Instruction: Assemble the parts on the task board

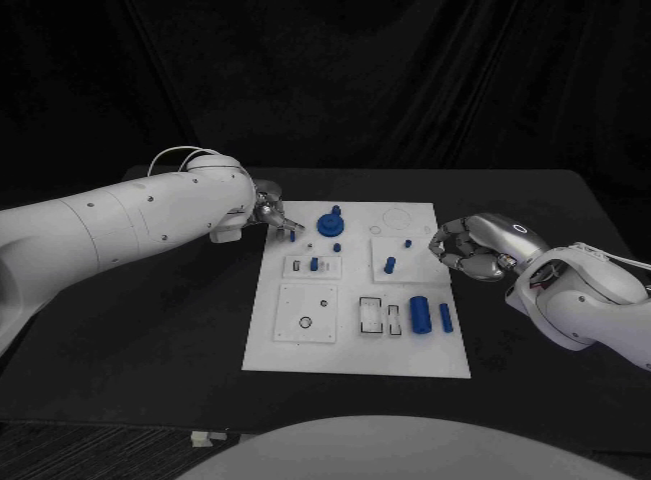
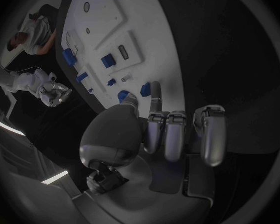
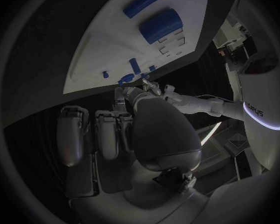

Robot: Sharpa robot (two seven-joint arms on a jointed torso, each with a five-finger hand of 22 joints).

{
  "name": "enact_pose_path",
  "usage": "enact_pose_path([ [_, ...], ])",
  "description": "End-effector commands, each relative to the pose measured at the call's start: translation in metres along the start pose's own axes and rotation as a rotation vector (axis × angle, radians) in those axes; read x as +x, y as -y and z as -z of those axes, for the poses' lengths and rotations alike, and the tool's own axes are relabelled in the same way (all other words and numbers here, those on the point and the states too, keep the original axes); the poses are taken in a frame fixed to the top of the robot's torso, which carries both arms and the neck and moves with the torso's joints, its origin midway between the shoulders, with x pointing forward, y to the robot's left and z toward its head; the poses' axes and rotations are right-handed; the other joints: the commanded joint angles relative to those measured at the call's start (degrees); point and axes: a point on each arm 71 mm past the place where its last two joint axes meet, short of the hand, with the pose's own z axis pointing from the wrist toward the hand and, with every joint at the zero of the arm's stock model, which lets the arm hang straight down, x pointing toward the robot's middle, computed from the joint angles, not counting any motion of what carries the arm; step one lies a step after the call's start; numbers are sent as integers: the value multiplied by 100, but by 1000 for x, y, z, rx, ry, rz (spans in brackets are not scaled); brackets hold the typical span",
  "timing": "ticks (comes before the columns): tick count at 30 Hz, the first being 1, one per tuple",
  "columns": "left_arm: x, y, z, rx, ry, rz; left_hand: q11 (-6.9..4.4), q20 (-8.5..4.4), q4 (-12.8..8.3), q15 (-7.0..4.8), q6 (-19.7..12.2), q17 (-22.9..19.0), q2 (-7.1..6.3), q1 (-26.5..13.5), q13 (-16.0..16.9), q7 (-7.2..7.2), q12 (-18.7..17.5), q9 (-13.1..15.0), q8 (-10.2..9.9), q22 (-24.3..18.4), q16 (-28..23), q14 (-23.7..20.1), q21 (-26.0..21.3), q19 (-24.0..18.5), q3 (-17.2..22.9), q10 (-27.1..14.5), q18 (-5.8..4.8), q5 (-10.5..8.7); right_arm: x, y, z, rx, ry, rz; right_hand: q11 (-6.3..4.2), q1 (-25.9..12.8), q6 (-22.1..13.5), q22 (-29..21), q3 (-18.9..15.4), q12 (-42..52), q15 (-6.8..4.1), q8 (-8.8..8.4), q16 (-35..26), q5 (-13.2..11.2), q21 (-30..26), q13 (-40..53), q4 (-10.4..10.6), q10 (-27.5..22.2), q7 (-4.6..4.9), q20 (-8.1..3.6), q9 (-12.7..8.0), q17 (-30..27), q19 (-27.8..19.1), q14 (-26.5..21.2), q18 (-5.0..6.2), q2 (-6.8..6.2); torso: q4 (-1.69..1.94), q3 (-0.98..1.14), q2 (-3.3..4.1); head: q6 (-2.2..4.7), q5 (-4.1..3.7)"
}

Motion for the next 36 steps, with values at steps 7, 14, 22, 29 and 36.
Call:
enact_pose_path([
  [7,0,4,-2,25,0,7,-26,-25,-16,-17,-129,1505,-11,178,1297,-21,-43,338,117,1227,15,605,-67,87,67,369,-2,289,1,1,1,11,-11,4,25,39,17,1295,36,15,25,26,15,39,-36,1509,-8,609,4,41,5,1509,307,595,-21,5,1,-1,-1,-1,-8],
  [14,0,5,-3,22,-1,6,-27,-24,-18,-17,-179,1505,-14,233,1298,-24,-43,495,154,1224,15,605,-78,79,95,368,0,419,1,2,1,15,-14,5,26,42,8,1289,40,15,25,20,15,39,-53,1509,-13,609,8,41,3,1509,299,595,-16,4,1,-1,-1,-1,-6],
  [22,1,6,-3,22,-4,4,-35,-28,-24,-23,-233,1505,-28,333,1297,-35,-45,703,192,1222,15,605,-83,75,157,365,2,660,1,2,2,18,-16,5,26,42,8,1289,40,15,25,20,15,39,-53,1509,-13,609,8,41,3,1509,299,595,-16,4,-1,-2,1,-1,-12],
  [29,1,7,-4,23,-6,3,-44,-33,-31,-30,-261,1505,-46,418,1297,-47,-45,829,203,1222,15,605,-86,74,217,365,2,830,2,2,1,19,-19,5,28,43,3,1281,42,15,26,17,15,38,-74,1509,-15,609,10,41,2,1509,289,595,-11,3,-1,1,-1,-1,2],
  [36,1,8,-5,23,-10,2,-52,-38,-37,-35,-273,1505,-65,479,1295,-55,-46,902,206,1220,15,605,-90,72,263,362,3,949,2,2,1,20,-21,5,29,43,1,1273,44,15,26,15,15,38,-97,1509,-16,609,11,41,1,1509,278,595,-5,4,1,-1,1,-1,11],
])
